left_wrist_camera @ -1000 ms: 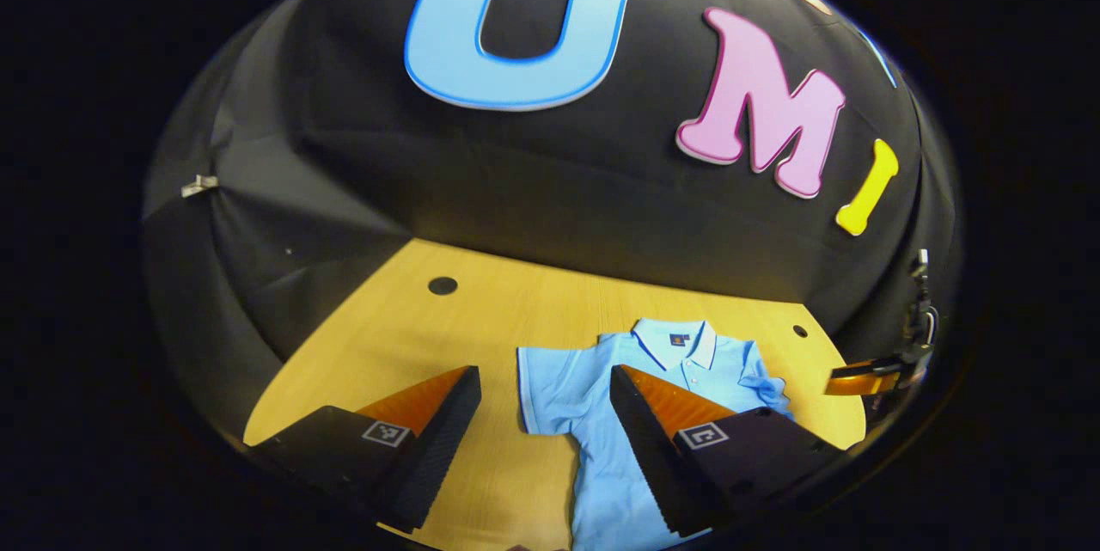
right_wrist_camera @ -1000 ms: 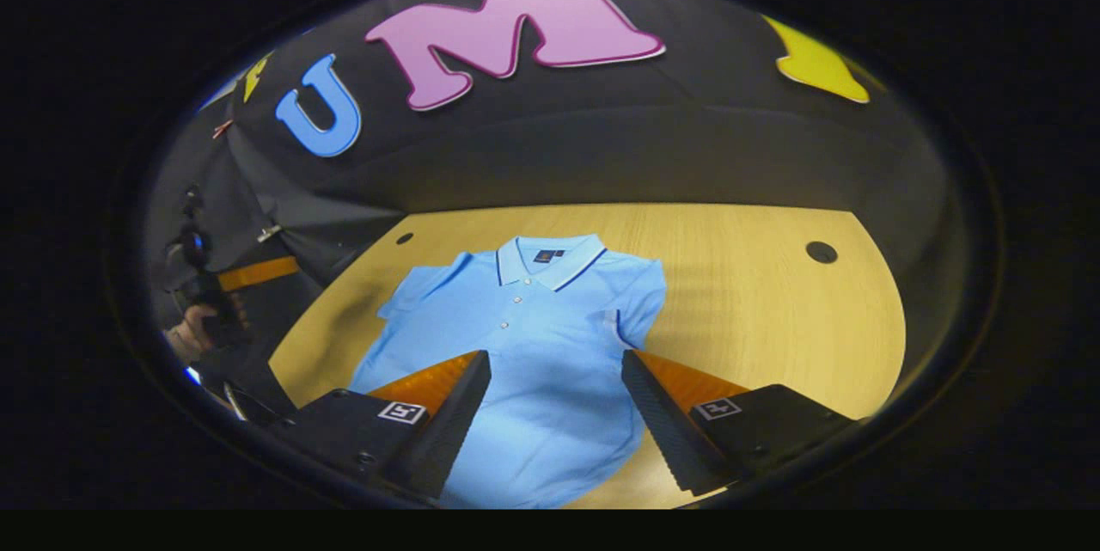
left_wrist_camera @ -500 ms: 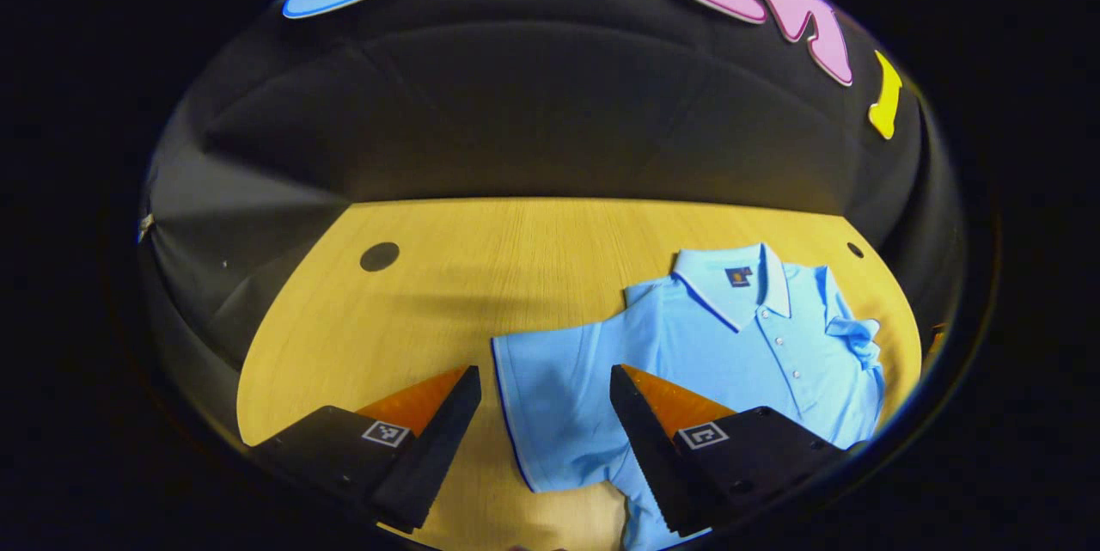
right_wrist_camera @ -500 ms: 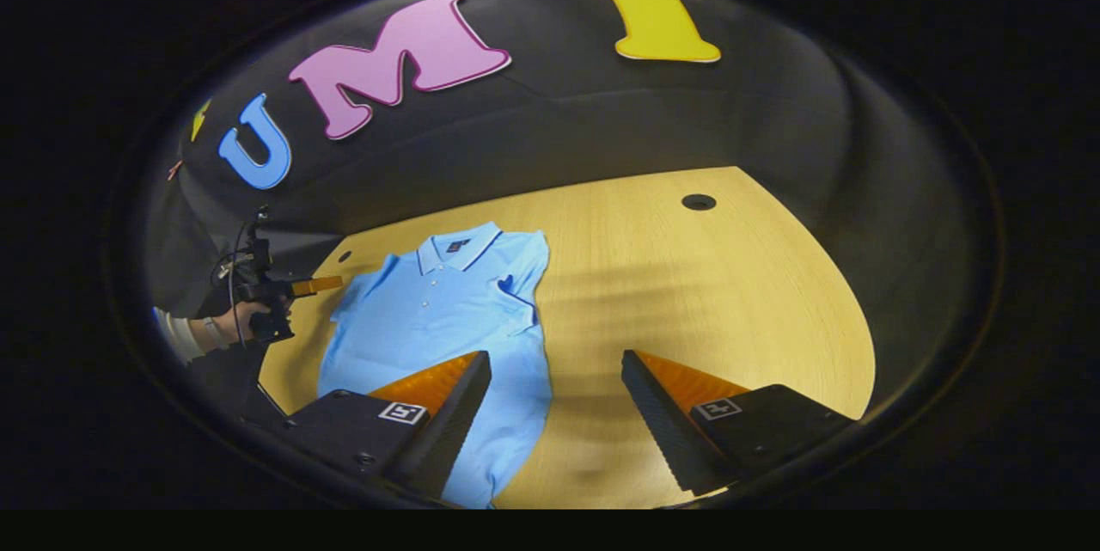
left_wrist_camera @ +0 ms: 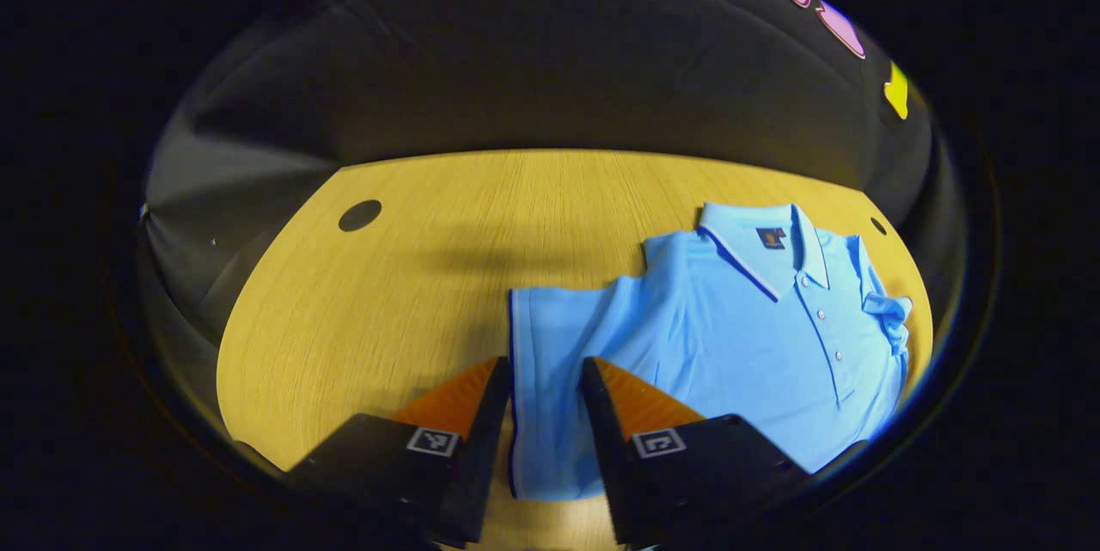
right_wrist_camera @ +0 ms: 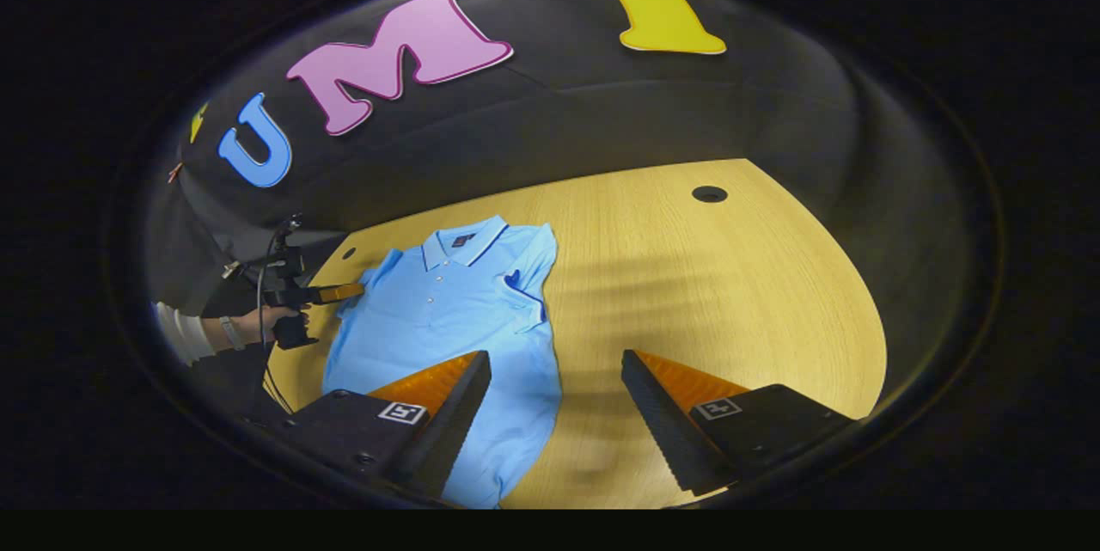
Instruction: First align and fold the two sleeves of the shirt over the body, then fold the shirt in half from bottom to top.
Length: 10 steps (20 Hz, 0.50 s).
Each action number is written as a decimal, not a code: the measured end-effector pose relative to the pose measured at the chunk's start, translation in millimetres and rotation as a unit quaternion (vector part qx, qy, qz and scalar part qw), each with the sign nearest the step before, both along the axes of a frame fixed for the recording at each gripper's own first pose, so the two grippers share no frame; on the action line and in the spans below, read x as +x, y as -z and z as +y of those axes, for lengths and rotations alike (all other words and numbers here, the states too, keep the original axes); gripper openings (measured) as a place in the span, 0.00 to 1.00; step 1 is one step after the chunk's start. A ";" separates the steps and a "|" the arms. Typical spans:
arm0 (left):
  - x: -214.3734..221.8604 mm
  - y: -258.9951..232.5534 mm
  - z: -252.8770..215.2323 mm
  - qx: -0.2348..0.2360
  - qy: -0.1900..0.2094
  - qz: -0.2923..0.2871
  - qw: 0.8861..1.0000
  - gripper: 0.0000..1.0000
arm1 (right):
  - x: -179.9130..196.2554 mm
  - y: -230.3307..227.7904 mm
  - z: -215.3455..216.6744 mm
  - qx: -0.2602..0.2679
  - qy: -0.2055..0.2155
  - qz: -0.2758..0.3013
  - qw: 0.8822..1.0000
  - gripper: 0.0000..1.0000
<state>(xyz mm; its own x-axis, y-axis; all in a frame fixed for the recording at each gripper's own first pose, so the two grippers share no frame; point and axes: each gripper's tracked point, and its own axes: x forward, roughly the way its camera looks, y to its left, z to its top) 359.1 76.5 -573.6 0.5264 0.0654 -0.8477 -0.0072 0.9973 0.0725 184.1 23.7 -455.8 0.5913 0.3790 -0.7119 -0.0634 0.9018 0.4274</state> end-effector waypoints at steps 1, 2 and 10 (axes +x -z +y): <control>1.1 0.1 0.1 -0.002 -0.001 -0.001 1.000 0.53 | -0.5 0.2 0.3 0.001 0.000 0.000 1.000 0.96; 0.0 -2.3 -2.5 -0.004 -0.004 0.001 1.000 0.43 | -2.0 2.0 -3.2 0.001 -0.001 0.000 1.000 0.96; 6.1 -36.7 -32.9 -0.030 0.005 -0.027 0.999 0.06 | -7.9 4.5 -18.6 -0.002 0.007 0.000 1.000 0.96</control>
<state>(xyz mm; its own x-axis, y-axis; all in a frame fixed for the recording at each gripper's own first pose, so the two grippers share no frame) 365.2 43.6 -536.8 0.5712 0.0089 -0.8208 0.0008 0.9999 0.0114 176.2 5.0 -460.2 0.5973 0.3666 -0.7133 -0.0503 0.9048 0.4229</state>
